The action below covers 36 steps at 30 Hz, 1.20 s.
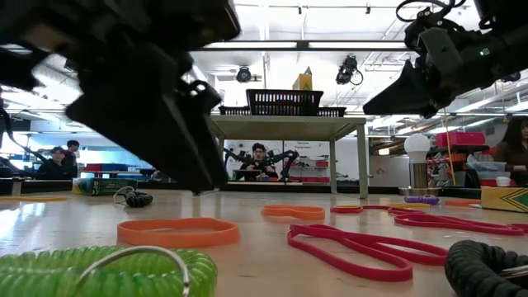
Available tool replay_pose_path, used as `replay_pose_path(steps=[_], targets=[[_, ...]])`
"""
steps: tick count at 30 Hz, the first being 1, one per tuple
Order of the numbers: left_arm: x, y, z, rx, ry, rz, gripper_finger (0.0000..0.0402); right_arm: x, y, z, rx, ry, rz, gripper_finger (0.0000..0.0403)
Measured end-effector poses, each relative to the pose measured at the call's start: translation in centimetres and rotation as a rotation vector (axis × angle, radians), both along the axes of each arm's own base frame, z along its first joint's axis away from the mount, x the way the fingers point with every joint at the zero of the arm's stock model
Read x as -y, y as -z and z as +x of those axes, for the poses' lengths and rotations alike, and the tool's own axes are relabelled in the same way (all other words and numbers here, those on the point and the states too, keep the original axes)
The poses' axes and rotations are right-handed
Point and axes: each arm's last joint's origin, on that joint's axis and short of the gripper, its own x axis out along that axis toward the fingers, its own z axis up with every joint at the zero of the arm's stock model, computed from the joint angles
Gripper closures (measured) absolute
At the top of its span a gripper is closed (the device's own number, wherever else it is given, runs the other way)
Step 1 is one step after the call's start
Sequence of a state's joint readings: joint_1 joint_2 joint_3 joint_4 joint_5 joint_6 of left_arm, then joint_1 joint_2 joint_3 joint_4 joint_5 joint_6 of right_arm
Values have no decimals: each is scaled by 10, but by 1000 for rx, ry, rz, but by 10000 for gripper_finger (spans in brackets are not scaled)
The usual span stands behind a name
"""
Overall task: Pick & Place Office Desk Supplies
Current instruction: Put the orange rubberband into the top left black bin
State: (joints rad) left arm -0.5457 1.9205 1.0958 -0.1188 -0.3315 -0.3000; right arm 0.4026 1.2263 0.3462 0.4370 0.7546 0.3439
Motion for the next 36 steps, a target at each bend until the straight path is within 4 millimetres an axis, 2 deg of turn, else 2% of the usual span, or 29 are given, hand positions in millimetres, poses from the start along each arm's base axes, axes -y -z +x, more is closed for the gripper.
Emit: replay_pose_path(steps=[3, 8, 11, 15, 21, 24, 28, 32, 36], targets=[[-7, 1, 3, -39, 9, -41, 221, 0, 0, 0, -4, 0, -2, 380], [-16, 10, 5, -115, 22, -66, 258, 0, 0, 0, -4, -2, -1, 380], [-16, 15, 9, -121, 46, -109, 280, 0, 0, 0, -3, -2, 0, 380], [-17, 17, 9, -123, 30, -78, 308, 0, 0, 0, -3, -2, 0, 380], [-18, 16, 8, -122, 33, -63, 384, 0, 1, 0, -7, -2, -1, 380], [-15, 14, 5, -137, 65, -63, 395, 0, 1, 0, -6, -1, 1, 380], [-8, -1, -9, -162, 99, -40, 396, 0, 1, 0, -7, -2, -2, 380], [-6, -32, -27, -118, 58, 44, 397, 0, 1, 0, -10, -1, -3, 380], [-19, -68, -40, -25, -35, 125, 397, 0, 1, 0, -5, 0, 1, 380]])
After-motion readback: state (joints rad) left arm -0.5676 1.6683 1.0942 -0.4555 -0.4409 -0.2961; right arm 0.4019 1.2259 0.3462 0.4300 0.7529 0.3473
